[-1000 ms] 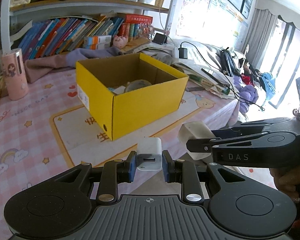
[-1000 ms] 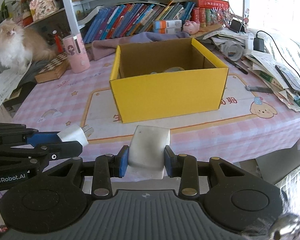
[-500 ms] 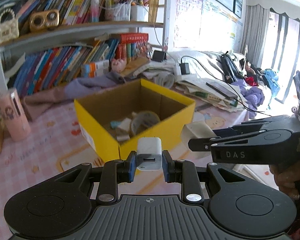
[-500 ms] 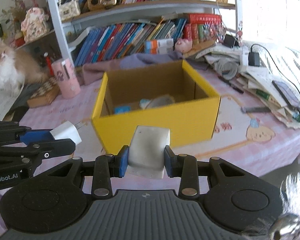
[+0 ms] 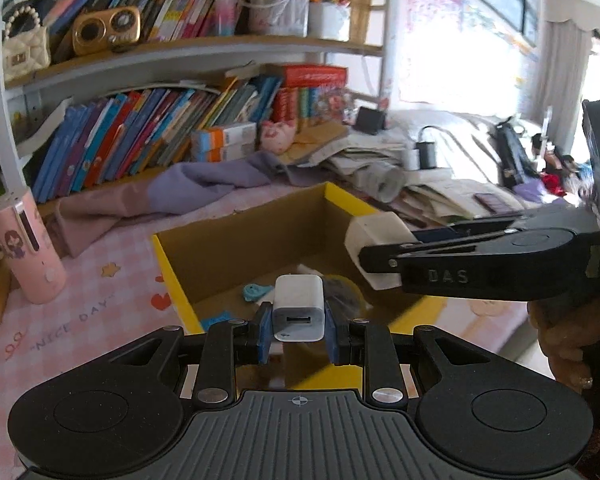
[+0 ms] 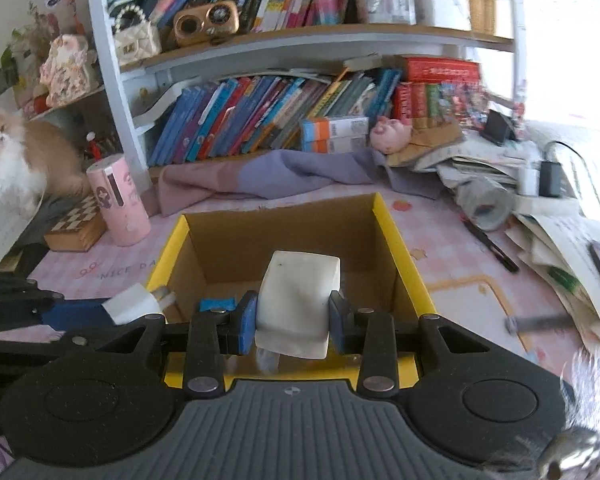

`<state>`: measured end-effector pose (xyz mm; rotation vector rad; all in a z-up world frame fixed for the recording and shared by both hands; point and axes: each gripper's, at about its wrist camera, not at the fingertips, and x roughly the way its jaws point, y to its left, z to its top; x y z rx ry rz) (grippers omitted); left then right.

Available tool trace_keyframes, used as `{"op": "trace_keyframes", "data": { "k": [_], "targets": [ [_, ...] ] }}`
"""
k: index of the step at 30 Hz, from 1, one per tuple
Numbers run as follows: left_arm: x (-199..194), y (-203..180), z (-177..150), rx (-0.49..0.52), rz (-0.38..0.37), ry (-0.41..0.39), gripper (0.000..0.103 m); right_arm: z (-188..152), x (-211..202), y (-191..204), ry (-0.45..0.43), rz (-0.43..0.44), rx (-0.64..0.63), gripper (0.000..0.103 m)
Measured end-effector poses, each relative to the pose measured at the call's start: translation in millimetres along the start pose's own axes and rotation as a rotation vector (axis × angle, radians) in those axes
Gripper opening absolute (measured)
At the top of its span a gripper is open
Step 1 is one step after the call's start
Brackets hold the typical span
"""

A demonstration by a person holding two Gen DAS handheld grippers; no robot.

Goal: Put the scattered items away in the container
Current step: 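Lower the sponge and adapter into the yellow box and open both tools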

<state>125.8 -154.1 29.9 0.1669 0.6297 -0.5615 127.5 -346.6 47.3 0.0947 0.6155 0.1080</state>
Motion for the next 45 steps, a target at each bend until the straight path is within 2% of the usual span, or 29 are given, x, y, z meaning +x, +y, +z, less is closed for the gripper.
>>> {"op": "trace_keyframes", "data": {
  "k": [5,17,24,32,35,36,38,41,45],
  "targets": [
    [34.3,-7.1,6.9,0.013,0.071,0.043,0.025,16.6,40.2,-14.6,0.050,0.064,-0.054,0.034],
    [91.3,7.4,13.0,-0.073,0.189,0.149,0.025,47.3,131.5,-20.3,0.244,0.159,-0.193,0.034],
    [102.4,10.4,14.9,-0.093,0.247,0.166,0.025,50.7,157.8,-14.4,0.325,0.175,-0.240,0.034],
    [109.2,-0.4,15.4,-0.045,0.301,0.182,0.026,43.6,164.4,-19.3,0.371,0.182,-0.229,0.034],
    [109.4,-9.0,15.7,-0.003,0.323,0.155,0.030,44.4,161.0,-20.1,0.355,0.183,-0.232,0.036],
    [109.0,-10.3,15.4,-0.002,0.329,0.151,0.035,44.5,159.6,-21.4,0.349,0.187,-0.225,0.036],
    [104.8,-11.4,12.6,-0.030,0.351,0.132,0.049,45.3,154.9,-23.7,0.325,0.184,-0.215,0.049],
    [92.4,-9.8,7.8,-0.084,0.334,0.079,0.061,47.3,144.5,-26.2,0.259,0.192,-0.203,0.064],
    [76.5,-11.5,7.8,-0.091,0.365,-0.001,0.077,46.6,133.2,-28.9,0.203,0.203,-0.160,0.065]
  ]
}}
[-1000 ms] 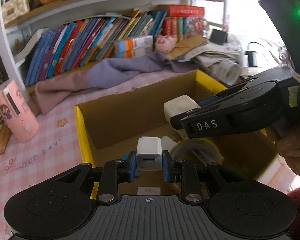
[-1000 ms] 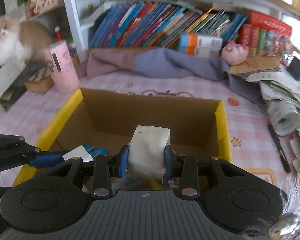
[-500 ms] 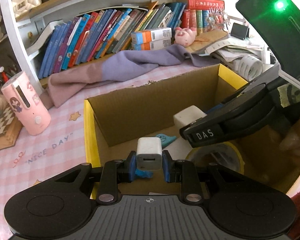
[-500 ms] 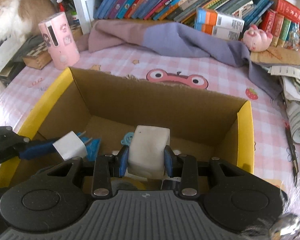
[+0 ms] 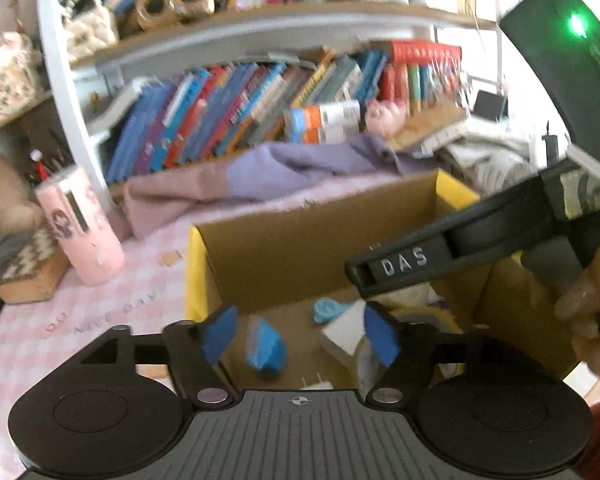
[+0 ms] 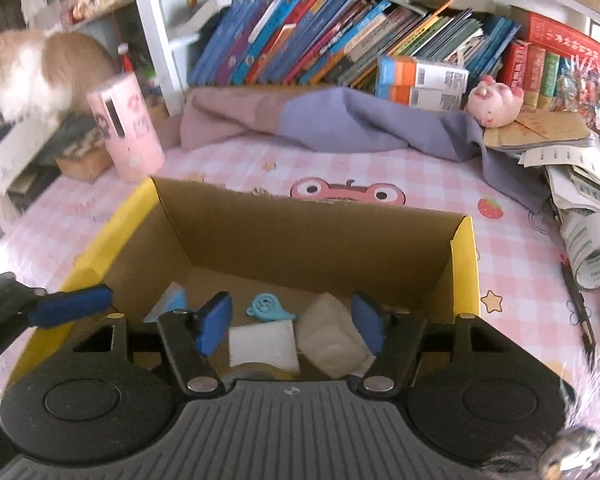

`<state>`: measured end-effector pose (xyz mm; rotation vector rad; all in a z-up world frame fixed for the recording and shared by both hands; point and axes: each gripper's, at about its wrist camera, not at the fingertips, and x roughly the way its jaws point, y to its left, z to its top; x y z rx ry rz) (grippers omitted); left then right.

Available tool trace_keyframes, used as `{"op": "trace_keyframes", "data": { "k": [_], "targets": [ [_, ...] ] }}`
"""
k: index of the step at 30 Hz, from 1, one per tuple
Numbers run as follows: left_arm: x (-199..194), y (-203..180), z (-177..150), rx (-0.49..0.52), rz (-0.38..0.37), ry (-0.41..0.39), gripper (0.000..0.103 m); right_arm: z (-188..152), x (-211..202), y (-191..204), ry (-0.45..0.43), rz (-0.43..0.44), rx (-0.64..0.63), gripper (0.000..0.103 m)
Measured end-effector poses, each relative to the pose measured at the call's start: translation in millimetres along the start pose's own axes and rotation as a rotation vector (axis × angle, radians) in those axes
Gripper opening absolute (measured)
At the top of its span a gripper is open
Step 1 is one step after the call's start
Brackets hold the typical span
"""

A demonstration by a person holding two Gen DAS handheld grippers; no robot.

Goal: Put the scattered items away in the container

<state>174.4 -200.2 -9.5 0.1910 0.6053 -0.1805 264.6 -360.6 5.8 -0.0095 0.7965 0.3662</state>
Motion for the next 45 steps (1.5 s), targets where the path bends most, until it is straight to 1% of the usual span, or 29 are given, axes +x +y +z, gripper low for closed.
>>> {"op": "trace_keyframes", "data": {
  "k": [1,3,7,10,13,18,21,28,39,45],
  "targets": [
    [-4.0,0.9,-0.1,-0.004,0.003,-0.017,0.078,-1.3,-3.9,0.3,-0.019,-0.002,0.006,0.068],
    [-9.2,2.0,-0.2,-0.010,0.011,-0.036,0.084,-4.0,-11.3,0.8,-0.055,-0.010,0.015,0.072],
    [-14.9,2.6,-1.2,-0.005,0.023,-0.049,0.086,-7.8,-21.3,3.8,-0.102,-0.022,0.028,0.077],
    [-19.1,3.8,-3.5,0.000,0.038,-0.054,0.089,-13.3,-25.4,7.3,-0.119,-0.033,0.028,0.078],
    [-25.1,8.0,-8.3,-0.001,0.049,-0.061,0.091,-19.9,-30.0,11.8,-0.132,-0.054,0.021,0.081],
    [-36.9,19.5,-14.3,-0.025,0.070,-0.069,0.093,-25.2,-41.7,17.8,-0.160,-0.089,0.041,0.084],
    [-45.1,28.0,-17.9,-0.034,0.090,-0.081,0.096,-29.1,-48.4,24.9,-0.178,-0.106,0.048,0.085],
    [-64.0,47.7,-27.1,-0.058,0.108,-0.095,0.097,-36.0,-63.1,44.9,-0.209,-0.128,0.053,0.087],
    [-90.3,68.7,-46.7,-0.079,0.106,-0.110,0.097,-53.5,-83.5,74.7,-0.223,-0.165,0.061,0.087],
    [-106.9,80.1,-62.9,-0.092,0.115,-0.109,0.097,-65.1,-95.7,93.0,-0.231,-0.182,0.059,0.089]
  ]
}}
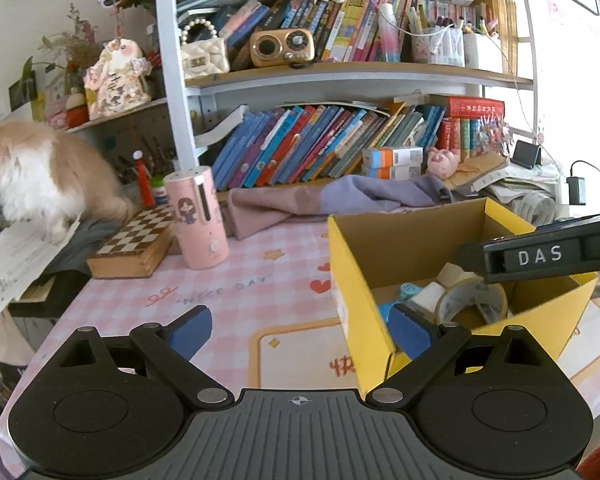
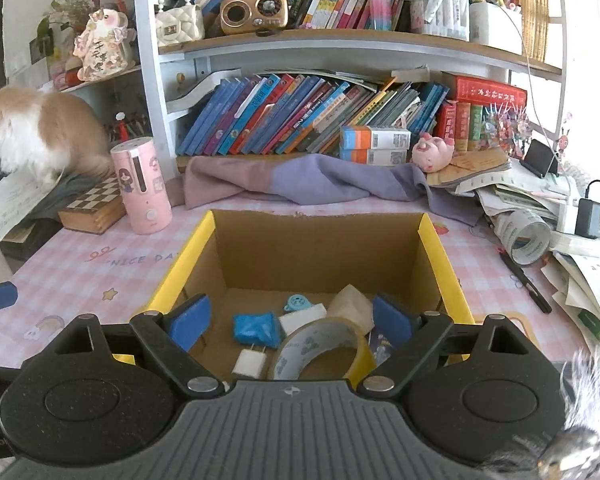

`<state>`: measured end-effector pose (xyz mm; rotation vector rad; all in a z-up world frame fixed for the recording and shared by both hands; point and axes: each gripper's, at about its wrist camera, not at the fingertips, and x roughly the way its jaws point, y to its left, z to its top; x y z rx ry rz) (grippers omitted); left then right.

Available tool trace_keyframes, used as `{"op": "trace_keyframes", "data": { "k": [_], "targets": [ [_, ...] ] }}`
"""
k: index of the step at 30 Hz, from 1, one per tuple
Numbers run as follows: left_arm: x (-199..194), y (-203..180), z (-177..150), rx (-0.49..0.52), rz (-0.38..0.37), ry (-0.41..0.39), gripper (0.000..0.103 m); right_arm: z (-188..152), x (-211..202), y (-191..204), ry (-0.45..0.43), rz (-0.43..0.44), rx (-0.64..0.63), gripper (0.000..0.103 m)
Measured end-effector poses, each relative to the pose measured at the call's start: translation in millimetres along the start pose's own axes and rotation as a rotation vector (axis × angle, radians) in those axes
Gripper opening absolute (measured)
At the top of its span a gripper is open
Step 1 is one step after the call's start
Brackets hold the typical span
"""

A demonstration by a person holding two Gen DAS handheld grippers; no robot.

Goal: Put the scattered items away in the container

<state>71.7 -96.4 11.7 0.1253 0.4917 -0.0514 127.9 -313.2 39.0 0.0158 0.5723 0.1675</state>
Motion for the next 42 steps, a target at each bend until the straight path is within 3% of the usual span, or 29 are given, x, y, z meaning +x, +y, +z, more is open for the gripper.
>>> {"op": "trace_keyframes", "data": {
  "k": [20,42],
  "targets": [
    [-65.1,55.5,-58.3,-0.067,0.040,0.092,0.097,-60.8,-57.3,67.0,0.073,-0.026,-0.005,0.094],
    [-105.8,70.5,-85.7,-0.015,0.038,0.124,0.103,-97.5,-88.4,102.3,0.106,-0.008,0.024,0.099]
  ]
}}
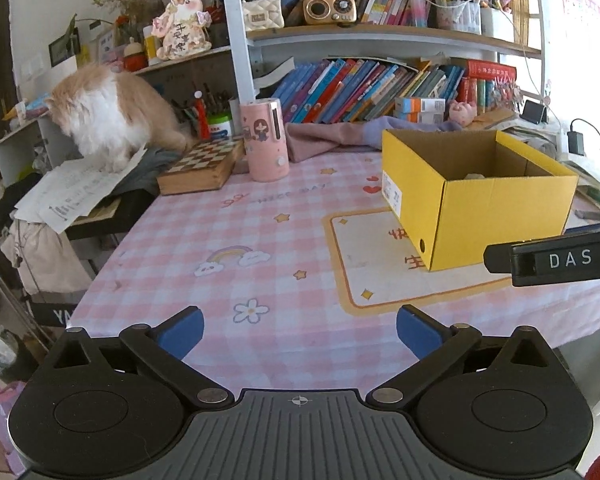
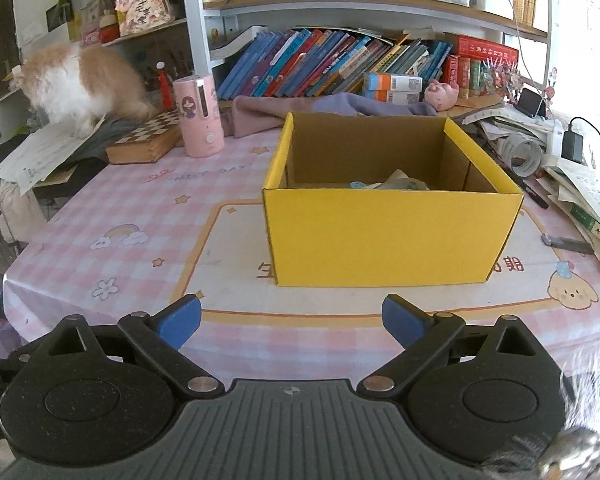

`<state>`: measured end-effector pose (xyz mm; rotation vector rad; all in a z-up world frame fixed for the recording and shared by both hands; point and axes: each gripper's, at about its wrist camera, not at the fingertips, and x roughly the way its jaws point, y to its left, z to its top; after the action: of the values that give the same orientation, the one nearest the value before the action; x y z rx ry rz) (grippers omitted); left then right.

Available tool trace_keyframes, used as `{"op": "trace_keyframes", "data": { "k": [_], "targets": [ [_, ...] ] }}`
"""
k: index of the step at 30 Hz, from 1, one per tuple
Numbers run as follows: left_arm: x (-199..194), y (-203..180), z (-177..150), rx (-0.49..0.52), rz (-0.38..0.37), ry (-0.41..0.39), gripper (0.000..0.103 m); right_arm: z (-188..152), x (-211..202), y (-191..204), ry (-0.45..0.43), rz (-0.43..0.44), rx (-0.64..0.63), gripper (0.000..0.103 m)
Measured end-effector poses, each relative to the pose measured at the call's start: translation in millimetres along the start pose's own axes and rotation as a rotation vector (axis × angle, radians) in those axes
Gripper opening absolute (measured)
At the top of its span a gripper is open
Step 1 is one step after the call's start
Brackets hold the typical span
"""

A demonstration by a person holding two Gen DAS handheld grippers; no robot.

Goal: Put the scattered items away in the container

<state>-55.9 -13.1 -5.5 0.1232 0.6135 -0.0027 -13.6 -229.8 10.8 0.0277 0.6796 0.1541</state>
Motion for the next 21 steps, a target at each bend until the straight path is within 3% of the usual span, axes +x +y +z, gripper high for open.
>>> {"op": "trace_keyframes", "data": {
  "k": [21],
  "targets": [
    [7.1,4.5,-8.0,-0.047,-0.037,0.072,0.103,-8.1,-2.0,6.3,0.047,-0.022,-0.027,0.101]
  ]
}}
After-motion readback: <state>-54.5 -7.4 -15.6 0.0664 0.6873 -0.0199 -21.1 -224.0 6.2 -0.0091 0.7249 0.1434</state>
